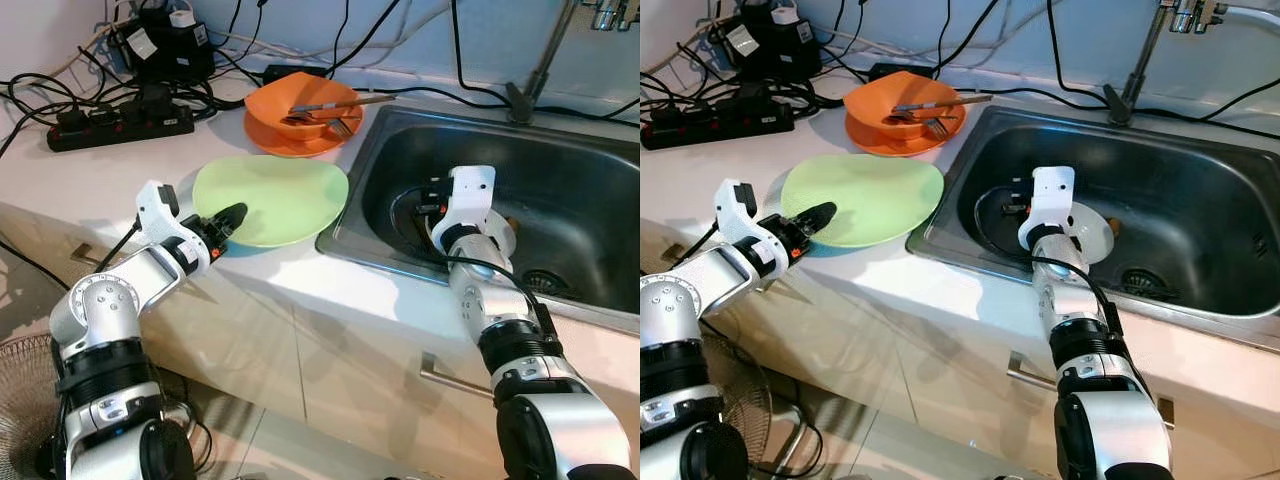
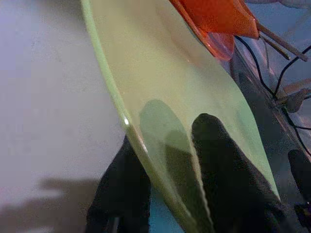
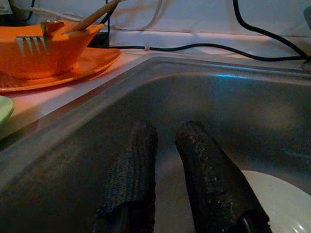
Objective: Kitchen organization
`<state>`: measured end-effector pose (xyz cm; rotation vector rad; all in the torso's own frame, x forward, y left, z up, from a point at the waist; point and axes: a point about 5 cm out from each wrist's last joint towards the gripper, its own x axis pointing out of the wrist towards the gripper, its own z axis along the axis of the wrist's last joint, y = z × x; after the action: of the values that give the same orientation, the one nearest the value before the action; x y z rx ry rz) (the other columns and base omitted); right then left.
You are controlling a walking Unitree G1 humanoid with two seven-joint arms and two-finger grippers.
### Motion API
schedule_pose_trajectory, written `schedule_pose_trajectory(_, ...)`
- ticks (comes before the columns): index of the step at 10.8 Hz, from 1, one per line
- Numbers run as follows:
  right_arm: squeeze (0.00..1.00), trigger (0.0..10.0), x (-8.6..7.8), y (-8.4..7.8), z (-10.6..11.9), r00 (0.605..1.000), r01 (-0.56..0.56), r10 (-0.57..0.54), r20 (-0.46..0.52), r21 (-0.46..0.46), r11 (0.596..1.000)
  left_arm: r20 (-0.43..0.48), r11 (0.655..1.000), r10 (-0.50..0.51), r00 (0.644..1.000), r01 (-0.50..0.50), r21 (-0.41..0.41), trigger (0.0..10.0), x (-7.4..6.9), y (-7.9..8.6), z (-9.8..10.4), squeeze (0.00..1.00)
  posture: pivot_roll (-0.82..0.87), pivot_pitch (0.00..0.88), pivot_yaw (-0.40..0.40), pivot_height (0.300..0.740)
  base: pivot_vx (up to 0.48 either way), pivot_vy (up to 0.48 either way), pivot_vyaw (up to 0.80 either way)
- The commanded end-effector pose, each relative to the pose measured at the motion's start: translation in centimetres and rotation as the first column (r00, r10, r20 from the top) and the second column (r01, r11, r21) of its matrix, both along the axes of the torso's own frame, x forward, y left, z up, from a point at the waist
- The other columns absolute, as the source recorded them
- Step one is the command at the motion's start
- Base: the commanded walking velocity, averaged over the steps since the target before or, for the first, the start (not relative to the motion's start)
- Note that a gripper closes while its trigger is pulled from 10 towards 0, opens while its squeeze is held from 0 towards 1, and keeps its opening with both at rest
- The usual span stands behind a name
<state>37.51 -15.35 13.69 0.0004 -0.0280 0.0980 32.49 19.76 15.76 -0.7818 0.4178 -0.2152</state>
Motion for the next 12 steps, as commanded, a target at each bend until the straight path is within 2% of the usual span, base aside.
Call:
schedule_pose_trajectory(1,0.0,10.0,-0.5,-0.2,-1.7,0.997,0.006,-0.007,-0.072,-0.001,1.0,-0.084,1.0,0.001,0.996,-0.001,0.003,0.0,-0.7,-0.1,-1.5,0.0,0.12,0.045,0.057,0.74,0.0,0.0,0.0)
schedule_pose_trajectory(8,0.0,10.0,-0.3,-0.2,-1.4,0.997,-0.008,0.007,-0.077,-0.015,1.0,-0.033,0.997,0.078,0.996,-0.078,0.017,0.0,-3.4,0.7,0.4,0.0,0.15,0.046,0.031,0.74,0.0,0.0,0.0)
schedule_pose_trajectory(9,0.0,10.0,-0.2,-0.1,-1.4,0.997,-0.013,0.012,-0.078,-0.016,1.0,0.072,0.998,0.053,0.996,-0.056,0.032,10.0,-3.6,0.5,1.7,0.0,0.15,0.046,0.028,0.74,0.0,0.0,0.0)
schedule_pose_trajectory(10,0.0,10.0,-0.1,0.0,-1.3,0.997,-0.016,0.015,-0.076,-0.014,1.0,0.213,0.998,0.045,0.976,-0.054,0.034,10.0,-3.4,0.3,3.5,0.0,0.15,0.04,0.027,0.74,0.0,0.0,0.0)
schedule_pose_trajectory(11,0.0,10.0,-0.1,-0.1,-1.2,0.997,-0.012,0.011,-0.073,-0.011,1.0,0.352,0.997,0.072,0.933,-0.069,-0.021,10.0,-3.0,0.2,5.3,0.0,0.15,0.034,0.024,0.74,0.0,0.0,0.0)
schedule_pose_trajectory(12,0.0,10.0,-0.1,-0.2,-1.2,0.997,-0.009,0.009,-0.071,-0.011,1.0,0.391,0.996,0.088,0.916,-0.073,-0.053,10.0,-2.9,0.1,5.9,0.0,0.14,0.033,0.024,0.74,0.0,0.0,0.0)
